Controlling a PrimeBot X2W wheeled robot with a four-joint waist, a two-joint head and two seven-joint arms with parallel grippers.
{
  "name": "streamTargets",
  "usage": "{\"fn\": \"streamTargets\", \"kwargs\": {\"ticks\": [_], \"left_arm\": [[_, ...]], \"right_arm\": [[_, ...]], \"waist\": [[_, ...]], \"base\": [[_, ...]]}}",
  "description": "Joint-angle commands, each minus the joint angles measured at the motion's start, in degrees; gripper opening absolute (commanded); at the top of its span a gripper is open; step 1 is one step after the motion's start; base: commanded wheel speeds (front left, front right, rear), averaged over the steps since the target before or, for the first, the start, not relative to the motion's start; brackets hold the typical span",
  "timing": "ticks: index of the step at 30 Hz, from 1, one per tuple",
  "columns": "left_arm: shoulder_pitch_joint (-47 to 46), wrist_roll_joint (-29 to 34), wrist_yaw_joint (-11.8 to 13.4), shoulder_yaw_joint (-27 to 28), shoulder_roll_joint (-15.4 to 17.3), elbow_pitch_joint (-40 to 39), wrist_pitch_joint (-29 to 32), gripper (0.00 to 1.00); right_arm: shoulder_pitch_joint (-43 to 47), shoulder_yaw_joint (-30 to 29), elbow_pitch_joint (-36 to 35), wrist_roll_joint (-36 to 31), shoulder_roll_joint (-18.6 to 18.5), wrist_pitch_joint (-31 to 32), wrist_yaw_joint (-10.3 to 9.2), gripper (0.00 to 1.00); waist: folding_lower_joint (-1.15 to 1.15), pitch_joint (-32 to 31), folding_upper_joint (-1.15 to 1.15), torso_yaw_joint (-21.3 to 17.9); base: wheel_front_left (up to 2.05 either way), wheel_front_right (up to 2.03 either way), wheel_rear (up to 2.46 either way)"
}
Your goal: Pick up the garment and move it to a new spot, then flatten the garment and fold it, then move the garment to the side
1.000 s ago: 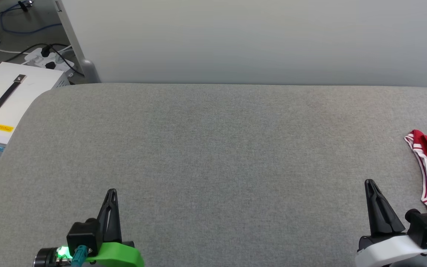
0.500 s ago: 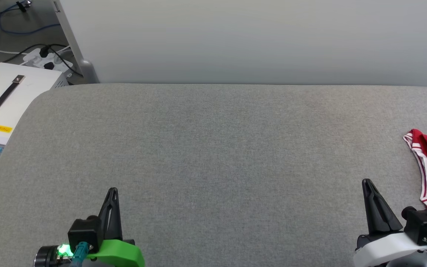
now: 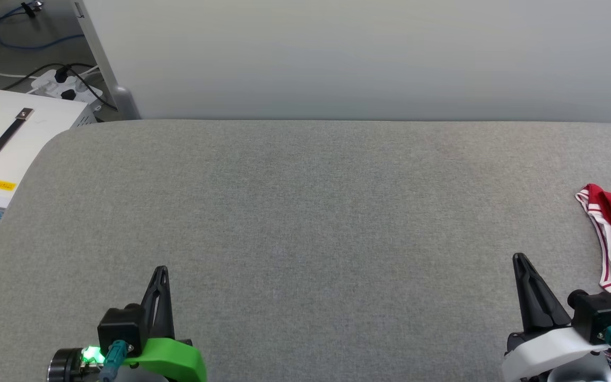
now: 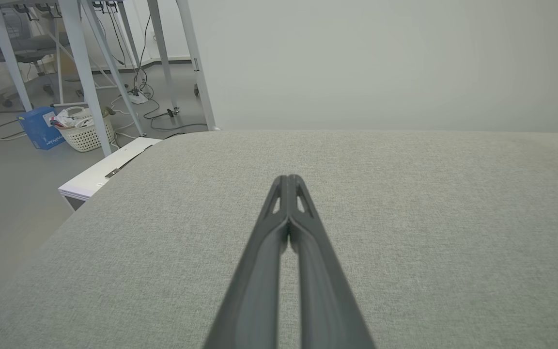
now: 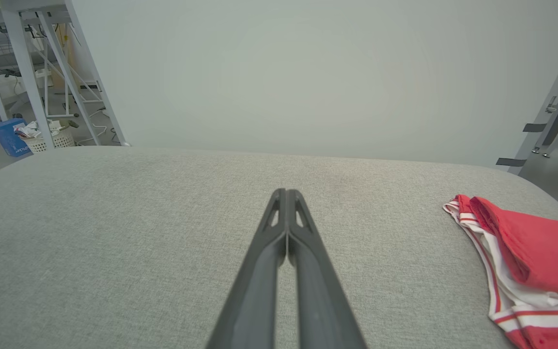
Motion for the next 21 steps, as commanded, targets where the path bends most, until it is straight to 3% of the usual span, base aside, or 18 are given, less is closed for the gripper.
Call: {"fn": "streamTargets", "kwargs": {"ticks": [1,21], "left_arm": [[-1.2,0.6,-0.4,0.3,-0.3,-0.4,0.3,0.00],[-2.0,1.7,-0.9,0.9,-0.8,-1.0,2.6,0.00]], "right_arm": [[-1.0,0.2,-0.1,-0.7,0.1,0.4,-0.02,0.00],[-1.9,0.4,-0.2,-2.3,0.4,2.7,-0.02,0.00]], "waist": [[0.00,0.0,0.00,0.0],[0.00,0.0,0.00,-0.4]], "base": [[0.00,0.00,0.00],[0.00,0.00,0.00]]}}
